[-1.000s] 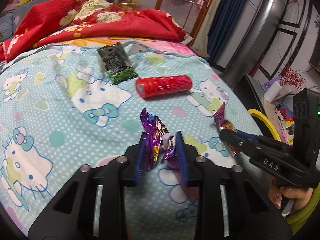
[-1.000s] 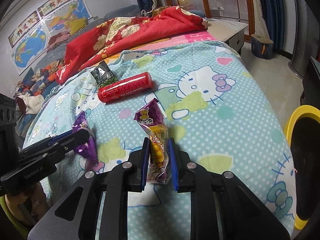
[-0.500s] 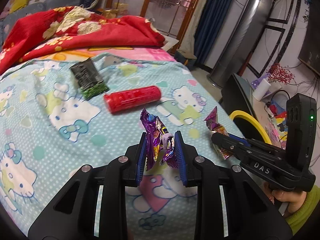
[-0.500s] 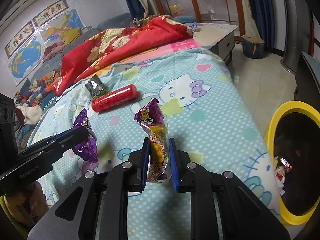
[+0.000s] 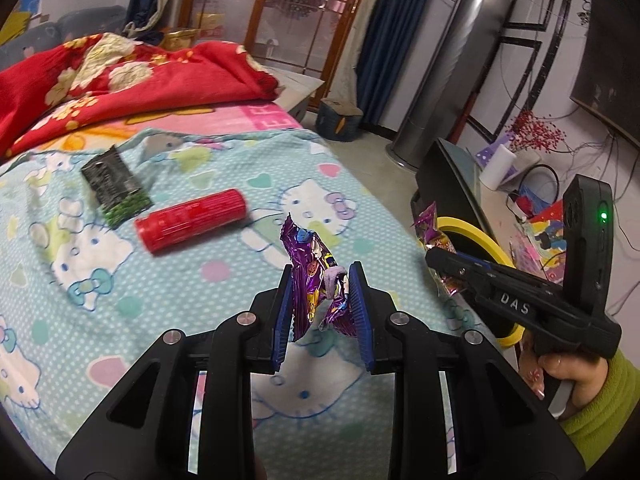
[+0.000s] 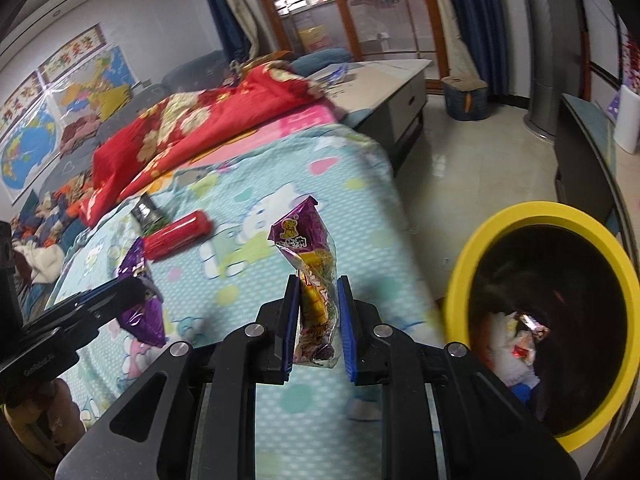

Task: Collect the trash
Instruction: 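Carry the purple wrapper and yellow snack bag in both grippers over the yellow bin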

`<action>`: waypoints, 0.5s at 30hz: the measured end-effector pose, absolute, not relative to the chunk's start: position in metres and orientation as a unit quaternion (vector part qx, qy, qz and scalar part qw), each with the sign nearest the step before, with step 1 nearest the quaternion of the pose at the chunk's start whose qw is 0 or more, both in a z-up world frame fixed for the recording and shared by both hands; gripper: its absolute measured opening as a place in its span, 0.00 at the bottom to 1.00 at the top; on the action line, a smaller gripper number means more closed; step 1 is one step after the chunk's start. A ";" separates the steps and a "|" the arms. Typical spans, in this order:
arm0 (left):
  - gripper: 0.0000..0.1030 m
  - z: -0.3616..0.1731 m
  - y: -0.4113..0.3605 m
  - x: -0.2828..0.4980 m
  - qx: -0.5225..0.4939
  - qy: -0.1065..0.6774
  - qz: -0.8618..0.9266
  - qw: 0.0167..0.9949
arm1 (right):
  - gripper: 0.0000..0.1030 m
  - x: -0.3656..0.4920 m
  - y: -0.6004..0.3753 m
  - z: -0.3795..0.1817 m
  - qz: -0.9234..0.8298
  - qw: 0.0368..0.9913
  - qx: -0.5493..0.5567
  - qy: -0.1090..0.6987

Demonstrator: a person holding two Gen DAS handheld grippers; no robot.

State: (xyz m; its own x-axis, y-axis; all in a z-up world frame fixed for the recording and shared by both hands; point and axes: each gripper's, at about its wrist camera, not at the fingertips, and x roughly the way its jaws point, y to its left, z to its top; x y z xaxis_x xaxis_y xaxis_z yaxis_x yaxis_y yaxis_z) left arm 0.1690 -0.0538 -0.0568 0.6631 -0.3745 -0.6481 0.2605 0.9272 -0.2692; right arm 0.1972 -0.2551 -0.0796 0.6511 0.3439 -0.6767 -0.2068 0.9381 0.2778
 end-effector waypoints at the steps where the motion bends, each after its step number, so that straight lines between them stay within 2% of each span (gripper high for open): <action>1: 0.20 -0.056 -0.057 0.170 -0.077 0.371 -0.179 0.908 | 0.18 0.198 -0.260 -0.079 0.147 0.906 0.090 0.388; 15: 0.20 -0.043 -0.107 0.175 -0.058 0.358 -0.231 0.903 | 0.18 0.195 -0.315 -0.073 0.087 0.916 0.110 0.376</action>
